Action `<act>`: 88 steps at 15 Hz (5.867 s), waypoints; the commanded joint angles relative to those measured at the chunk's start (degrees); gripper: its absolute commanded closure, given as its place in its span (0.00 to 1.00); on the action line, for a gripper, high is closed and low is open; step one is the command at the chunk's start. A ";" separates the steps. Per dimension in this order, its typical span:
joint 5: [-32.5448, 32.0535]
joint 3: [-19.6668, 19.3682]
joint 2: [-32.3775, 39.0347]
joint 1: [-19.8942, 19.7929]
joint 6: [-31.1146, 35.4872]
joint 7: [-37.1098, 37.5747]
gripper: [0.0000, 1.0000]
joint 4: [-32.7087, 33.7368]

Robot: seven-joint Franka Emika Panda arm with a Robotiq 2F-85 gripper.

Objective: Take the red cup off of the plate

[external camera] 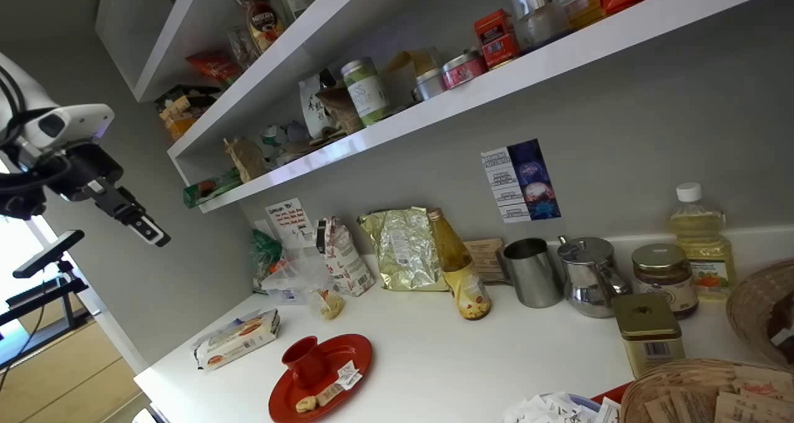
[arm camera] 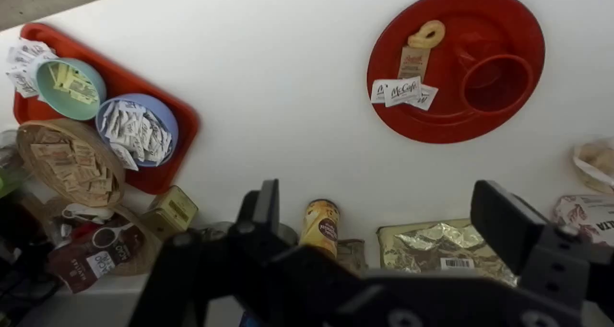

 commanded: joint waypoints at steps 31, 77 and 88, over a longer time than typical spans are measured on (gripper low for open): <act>-7.96 -0.61 66.58 23.80 2.84 5.82 0.00 35.85; -1.83 -5.75 82.82 23.67 -3.02 3.76 0.00 47.14; -2.57 -5.80 82.77 24.02 -2.40 1.35 0.95 46.70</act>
